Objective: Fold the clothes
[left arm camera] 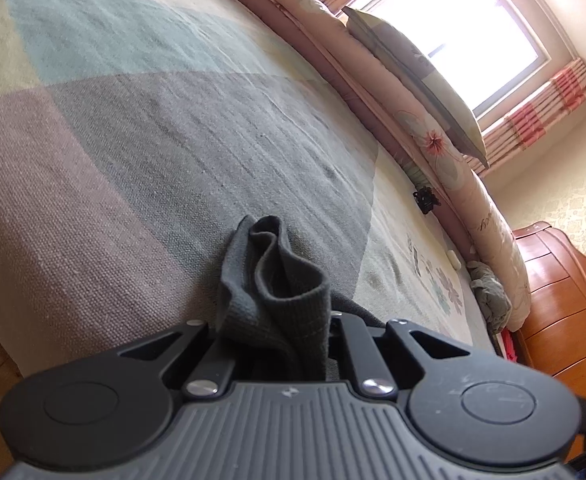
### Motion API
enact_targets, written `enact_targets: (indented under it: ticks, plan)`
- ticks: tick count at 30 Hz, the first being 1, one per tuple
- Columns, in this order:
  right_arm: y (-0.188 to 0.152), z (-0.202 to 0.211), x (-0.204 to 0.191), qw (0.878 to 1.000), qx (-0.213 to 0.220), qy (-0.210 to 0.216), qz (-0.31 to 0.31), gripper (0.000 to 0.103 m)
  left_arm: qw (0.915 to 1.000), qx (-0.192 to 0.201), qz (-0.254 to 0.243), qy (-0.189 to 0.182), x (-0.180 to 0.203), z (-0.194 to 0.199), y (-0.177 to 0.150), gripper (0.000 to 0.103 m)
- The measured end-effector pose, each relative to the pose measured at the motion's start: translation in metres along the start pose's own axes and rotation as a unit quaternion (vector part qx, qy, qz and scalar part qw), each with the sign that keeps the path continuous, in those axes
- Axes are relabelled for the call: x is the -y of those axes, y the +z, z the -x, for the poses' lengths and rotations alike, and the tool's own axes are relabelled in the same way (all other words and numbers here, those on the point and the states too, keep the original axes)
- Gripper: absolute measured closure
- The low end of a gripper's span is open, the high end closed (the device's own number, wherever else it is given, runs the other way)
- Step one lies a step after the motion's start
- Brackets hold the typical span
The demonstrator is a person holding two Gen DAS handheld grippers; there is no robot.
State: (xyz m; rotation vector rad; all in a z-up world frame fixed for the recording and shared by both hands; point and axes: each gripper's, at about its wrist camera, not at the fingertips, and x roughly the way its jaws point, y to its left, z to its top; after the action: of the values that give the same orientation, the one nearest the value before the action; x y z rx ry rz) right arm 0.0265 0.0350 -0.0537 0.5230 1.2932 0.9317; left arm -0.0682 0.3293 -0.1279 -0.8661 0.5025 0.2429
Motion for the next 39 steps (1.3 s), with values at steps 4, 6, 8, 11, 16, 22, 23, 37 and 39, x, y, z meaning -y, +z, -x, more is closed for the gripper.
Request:
enact_targets:
  ticks: [4, 6, 8, 11, 16, 22, 23, 37, 39]
  plan:
    - [0.008, 0.027, 0.010, 1.000, 0.022, -0.007, -0.010, 0.000, 0.9997, -0.001, -0.016, 0.016, 0.012, 0.002, 0.000, 0.095]
    - [0.012, 0.040, 0.017, 0.999, 0.035, -0.012, -0.017, 0.000, 0.9995, 0.000, -0.025, 0.021, 0.020, 0.005, 0.000, 0.097]
    - [0.015, 0.052, 0.028, 0.998, 0.045, -0.008, -0.031, 0.000, 0.9991, 0.005, -0.037, 0.021, 0.029, 0.010, 0.001, 0.098]
    - [0.019, 0.069, 0.043, 0.997, 0.059, -0.001, -0.047, 0.000, 0.9983, 0.013, -0.055, 0.012, 0.047, 0.019, 0.005, 0.098]
    - [0.020, 0.091, 0.059, 0.995, 0.077, 0.014, -0.063, 0.000, 0.9958, 0.019, -0.089, -0.012, 0.084, 0.031, 0.008, 0.098]
    - [0.022, 0.116, 0.074, 0.992, 0.100, 0.026, -0.078, 0.000, 0.9909, 0.012, -0.128, -0.040, 0.131, 0.033, 0.000, 0.098]
    - [0.022, 0.120, 0.077, 0.991, 0.104, 0.027, -0.081, 0.000, 0.9898, 0.010, -0.136, -0.043, 0.137, 0.033, -0.002, 0.098]
    - [0.020, 0.159, 0.115, 0.983, 0.133, 0.051, -0.118, 0.000, 0.9745, -0.040, -0.211, -0.066, 0.205, 0.006, -0.044, 0.098]
    - [0.019, 0.164, 0.119, 0.982, 0.138, 0.050, -0.121, 0.000, 0.9729, -0.050, -0.216, -0.066, 0.210, -0.001, -0.050, 0.098]
